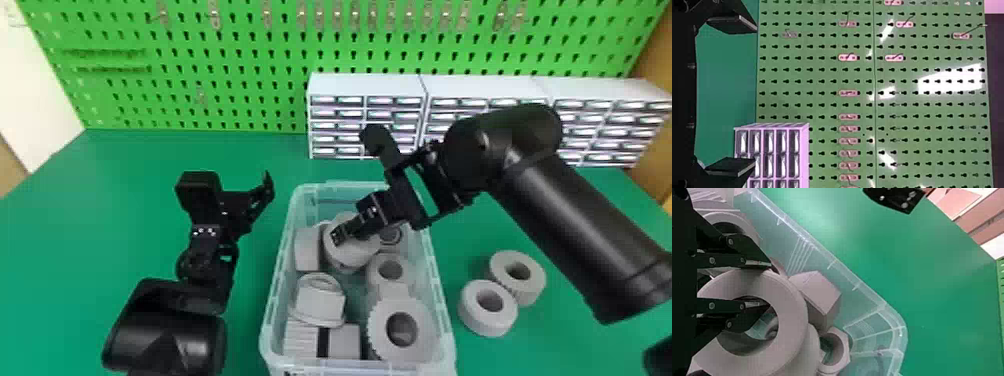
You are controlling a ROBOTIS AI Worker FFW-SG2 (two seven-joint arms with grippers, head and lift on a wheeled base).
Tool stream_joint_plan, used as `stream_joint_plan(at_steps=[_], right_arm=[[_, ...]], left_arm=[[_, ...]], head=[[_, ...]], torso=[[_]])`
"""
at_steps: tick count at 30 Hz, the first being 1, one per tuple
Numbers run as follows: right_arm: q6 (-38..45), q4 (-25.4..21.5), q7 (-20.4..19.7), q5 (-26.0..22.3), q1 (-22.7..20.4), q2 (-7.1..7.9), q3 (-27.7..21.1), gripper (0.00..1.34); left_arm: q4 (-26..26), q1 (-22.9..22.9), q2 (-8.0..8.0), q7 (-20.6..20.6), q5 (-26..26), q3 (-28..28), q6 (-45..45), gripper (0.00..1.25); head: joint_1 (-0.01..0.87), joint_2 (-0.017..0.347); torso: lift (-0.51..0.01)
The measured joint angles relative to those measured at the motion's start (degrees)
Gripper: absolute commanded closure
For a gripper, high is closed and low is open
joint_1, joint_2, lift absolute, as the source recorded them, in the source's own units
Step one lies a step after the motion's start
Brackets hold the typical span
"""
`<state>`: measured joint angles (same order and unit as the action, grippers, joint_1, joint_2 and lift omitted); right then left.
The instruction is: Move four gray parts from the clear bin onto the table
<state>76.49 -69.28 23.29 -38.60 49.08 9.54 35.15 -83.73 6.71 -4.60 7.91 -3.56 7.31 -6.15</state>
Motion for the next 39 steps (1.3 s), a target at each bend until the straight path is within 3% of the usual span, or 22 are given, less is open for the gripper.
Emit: stream_joint_plan(at_steps=[18,39], right_arm=[[3.01,-4.05,0.00,4.72,-1.03,0.60,-7.55,1.00],[8.62,-10.19,0.00,12.46,-4.54,2.40,-21.43,1.00]], left_arm=[[-0.04,-0.23,-0.53,0.01,-0.31,0.12,-0.01,0.10],[-0.11,-0.86,-0.92,0.02,-0.39,0.36,-0.02,0.10]], head=[[0.693,0.072],[0.693,0.072]], torso=[[-0.052],[-0.052]])
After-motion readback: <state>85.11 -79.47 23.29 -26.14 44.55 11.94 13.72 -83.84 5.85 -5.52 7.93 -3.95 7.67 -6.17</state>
